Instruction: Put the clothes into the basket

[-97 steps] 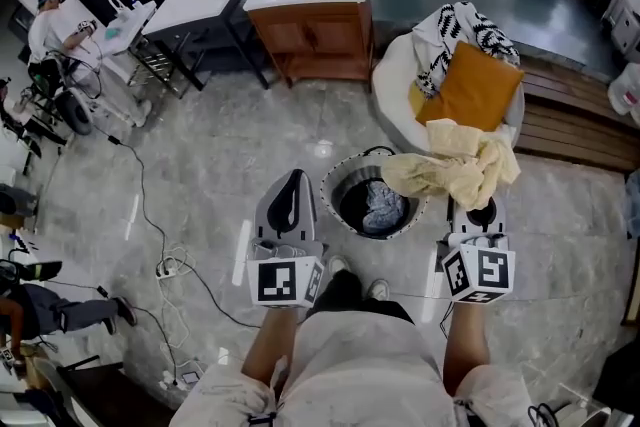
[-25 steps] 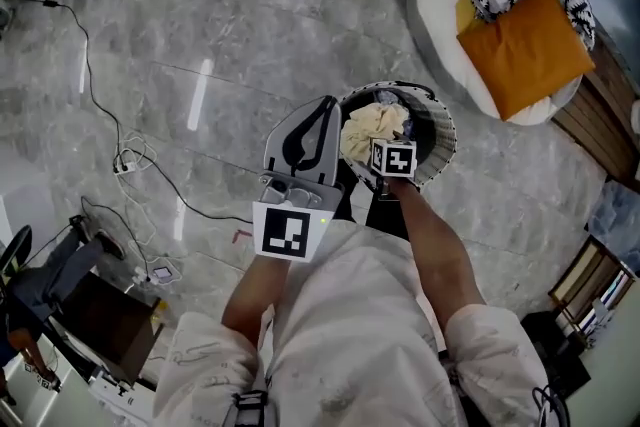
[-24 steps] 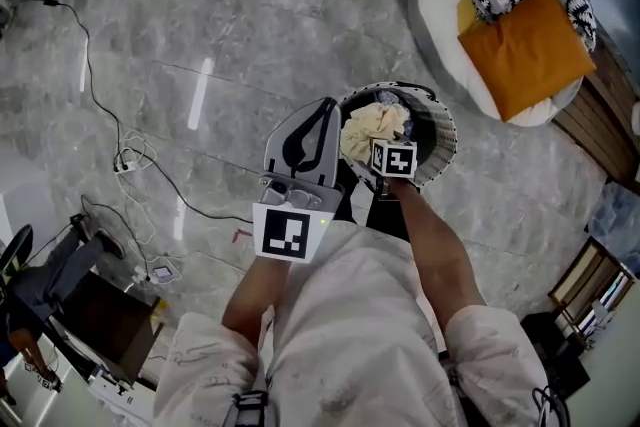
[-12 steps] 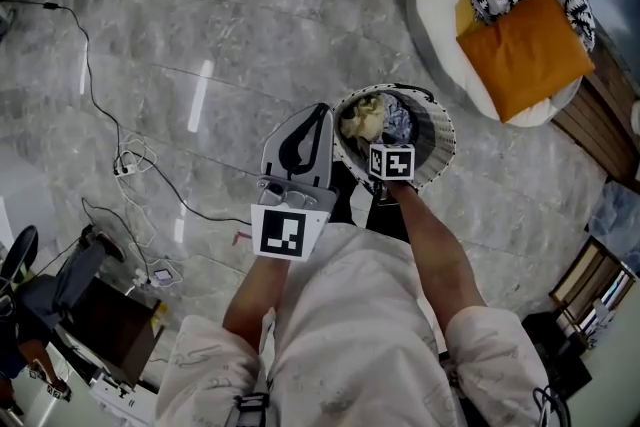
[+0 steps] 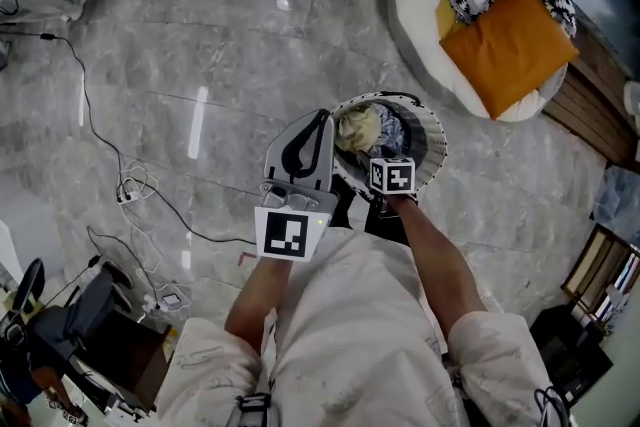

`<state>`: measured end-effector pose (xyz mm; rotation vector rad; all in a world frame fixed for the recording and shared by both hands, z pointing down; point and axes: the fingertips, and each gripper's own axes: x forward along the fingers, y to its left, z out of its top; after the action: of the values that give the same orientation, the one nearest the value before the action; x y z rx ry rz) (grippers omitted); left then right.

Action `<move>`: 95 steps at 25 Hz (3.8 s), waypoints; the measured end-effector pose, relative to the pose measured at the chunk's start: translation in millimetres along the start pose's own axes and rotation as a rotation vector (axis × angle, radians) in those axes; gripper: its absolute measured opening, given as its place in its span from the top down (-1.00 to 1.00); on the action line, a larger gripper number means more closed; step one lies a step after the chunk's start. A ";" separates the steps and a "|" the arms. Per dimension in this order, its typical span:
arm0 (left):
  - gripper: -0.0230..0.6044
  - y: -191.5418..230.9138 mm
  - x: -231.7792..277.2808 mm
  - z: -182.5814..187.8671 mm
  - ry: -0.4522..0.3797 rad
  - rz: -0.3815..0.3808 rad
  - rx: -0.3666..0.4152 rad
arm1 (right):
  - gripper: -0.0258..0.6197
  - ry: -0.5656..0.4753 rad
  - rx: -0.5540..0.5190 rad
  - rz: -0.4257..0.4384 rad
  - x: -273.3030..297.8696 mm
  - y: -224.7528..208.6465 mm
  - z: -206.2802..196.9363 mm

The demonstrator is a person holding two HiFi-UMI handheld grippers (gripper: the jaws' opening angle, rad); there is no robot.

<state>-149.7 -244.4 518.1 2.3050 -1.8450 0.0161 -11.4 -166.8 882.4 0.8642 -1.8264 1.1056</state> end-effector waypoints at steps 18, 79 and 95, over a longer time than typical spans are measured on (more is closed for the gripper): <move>0.90 -67.9 22.3 26.2 0.008 -0.161 0.070 | 0.12 -0.540 0.186 -0.083 -170.9 -47.9 56.1; 0.90 -75.4 15.3 173.0 -0.215 -0.139 0.156 | 0.96 -1.287 -0.239 -0.515 -537.5 16.6 200.0; 0.90 -75.7 18.9 165.2 -0.205 -0.140 0.152 | 0.96 -1.277 -0.259 -0.511 -533.4 17.7 204.3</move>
<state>-90.1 -272.3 347.7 2.6249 -1.8255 -0.1067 145.8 -272.4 343.2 1.9791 -2.3586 -0.1489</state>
